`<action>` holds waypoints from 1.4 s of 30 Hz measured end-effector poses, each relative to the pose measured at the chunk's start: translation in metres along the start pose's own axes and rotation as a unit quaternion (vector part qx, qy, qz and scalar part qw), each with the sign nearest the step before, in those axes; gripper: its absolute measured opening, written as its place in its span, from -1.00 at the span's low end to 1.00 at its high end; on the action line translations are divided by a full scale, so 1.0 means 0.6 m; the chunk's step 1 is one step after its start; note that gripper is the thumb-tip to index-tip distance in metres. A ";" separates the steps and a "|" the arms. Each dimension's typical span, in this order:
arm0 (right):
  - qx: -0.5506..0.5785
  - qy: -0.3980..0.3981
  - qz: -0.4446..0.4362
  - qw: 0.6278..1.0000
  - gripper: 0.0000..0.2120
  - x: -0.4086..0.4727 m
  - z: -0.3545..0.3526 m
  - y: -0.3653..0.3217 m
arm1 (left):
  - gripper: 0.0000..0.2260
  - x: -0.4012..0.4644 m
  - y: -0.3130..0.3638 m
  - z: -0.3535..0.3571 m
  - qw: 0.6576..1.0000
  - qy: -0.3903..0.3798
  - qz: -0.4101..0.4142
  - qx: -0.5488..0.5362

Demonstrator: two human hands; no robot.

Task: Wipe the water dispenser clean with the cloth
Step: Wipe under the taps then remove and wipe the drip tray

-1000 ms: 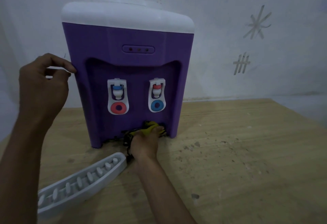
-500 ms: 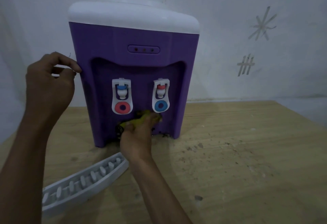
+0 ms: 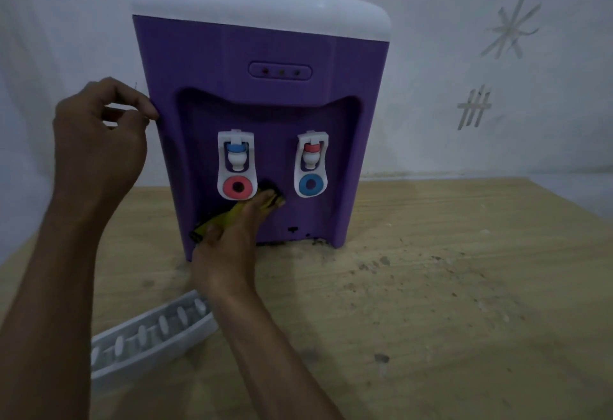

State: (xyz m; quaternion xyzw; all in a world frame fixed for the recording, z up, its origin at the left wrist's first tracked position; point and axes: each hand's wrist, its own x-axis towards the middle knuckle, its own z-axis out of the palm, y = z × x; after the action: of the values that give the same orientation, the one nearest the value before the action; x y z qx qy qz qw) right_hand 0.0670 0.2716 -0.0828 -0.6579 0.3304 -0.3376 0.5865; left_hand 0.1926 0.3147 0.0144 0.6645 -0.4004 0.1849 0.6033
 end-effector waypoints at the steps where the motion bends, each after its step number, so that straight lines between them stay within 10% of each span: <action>1: 0.036 -0.005 0.038 0.999 -0.13 0.001 0.002 -0.003 | -0.76 0.000 0.001 -0.001 1.000 0.001 -0.001 0.002; 8: 0.147 -0.010 0.163 0.976 -0.45 0.015 -0.007 -0.011 | -0.79 -0.005 0.011 -0.002 1.000 0.009 0.007 -0.004; 17: -0.122 0.137 -0.166 0.969 -0.28 0.004 -0.037 0.020 | -0.79 -0.002 0.010 -0.002 1.000 0.008 0.007 0.007; 26: -0.203 0.189 -0.283 0.918 -0.46 -0.013 -0.079 0.023 | -0.79 -0.001 0.008 -0.003 1.000 0.010 0.017 0.008; 33: -0.252 0.150 -0.420 0.859 -0.49 0.004 -0.114 -0.046 | -0.78 -0.001 0.007 -0.002 1.000 0.013 0.008 0.001; 42: -0.512 0.128 -0.489 0.694 -0.34 0.066 -0.189 -0.084 | -0.90 -0.007 0.067 0.003 0.988 0.022 0.150 0.016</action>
State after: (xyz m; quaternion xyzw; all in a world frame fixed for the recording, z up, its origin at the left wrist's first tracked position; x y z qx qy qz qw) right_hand -0.0035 0.1812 -0.0208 -0.8753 0.1556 -0.4368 -0.1371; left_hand 0.1588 0.3162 0.0372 0.6024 -0.4794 0.2942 0.5664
